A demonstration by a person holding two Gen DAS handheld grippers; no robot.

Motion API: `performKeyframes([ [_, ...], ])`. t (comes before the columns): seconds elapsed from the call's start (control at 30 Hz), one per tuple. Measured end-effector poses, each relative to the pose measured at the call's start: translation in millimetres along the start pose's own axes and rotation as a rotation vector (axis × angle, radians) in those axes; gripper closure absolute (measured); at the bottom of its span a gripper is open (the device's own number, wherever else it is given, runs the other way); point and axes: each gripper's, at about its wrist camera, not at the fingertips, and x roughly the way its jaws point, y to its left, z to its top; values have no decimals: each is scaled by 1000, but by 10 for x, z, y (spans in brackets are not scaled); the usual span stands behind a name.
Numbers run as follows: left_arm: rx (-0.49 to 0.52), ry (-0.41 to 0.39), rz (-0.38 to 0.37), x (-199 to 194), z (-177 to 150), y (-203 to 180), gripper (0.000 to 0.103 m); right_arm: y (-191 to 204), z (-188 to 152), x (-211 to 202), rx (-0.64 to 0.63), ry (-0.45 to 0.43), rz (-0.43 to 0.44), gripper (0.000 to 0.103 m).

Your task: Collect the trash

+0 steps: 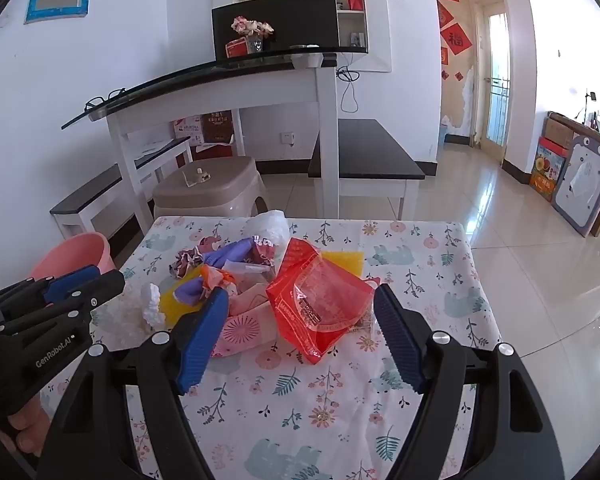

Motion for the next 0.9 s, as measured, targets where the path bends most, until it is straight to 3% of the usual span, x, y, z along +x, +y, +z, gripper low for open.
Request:
performKeyframes([
  [0.9, -11, 6, -4, 13, 4, 12, 71, -49, -25, -53, 15, -14, -1, 27],
])
